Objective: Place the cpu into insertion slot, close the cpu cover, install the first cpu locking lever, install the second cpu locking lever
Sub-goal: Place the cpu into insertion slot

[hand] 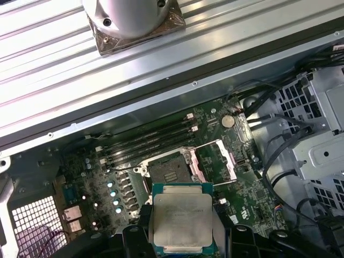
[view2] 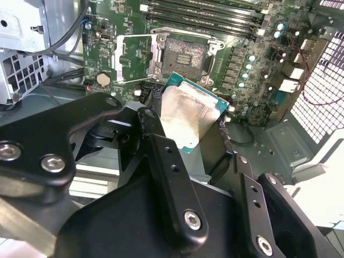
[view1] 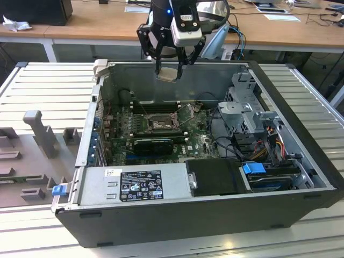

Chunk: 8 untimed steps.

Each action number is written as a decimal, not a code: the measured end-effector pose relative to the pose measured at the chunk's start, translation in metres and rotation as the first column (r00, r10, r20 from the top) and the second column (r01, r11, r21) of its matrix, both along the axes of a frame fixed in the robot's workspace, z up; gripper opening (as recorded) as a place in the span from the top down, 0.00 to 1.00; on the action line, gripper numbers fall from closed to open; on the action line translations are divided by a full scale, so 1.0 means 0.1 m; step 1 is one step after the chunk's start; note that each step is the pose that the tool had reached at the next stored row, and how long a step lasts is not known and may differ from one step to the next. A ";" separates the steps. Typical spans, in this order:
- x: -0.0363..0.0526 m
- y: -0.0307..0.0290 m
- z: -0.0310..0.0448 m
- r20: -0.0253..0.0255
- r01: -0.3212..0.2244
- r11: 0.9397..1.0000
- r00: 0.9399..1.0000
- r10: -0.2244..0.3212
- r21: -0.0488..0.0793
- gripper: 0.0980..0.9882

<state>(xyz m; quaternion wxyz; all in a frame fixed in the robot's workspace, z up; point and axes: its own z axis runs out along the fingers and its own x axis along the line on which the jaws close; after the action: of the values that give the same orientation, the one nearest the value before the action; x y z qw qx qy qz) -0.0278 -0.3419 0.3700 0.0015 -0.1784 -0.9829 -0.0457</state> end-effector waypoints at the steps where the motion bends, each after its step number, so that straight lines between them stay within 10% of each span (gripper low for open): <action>1: 0.000 0.000 0.000 0.000 0.002 1.000 1.000 -0.002 0.000 0.52; 8: 0.000 0.000 0.000 0.000 0.019 1.000 1.000 -0.019 0.000 0.52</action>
<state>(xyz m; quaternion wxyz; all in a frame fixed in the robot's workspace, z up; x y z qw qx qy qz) -0.0278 -0.3419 0.3700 0.0011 -0.1878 -0.9811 -0.0457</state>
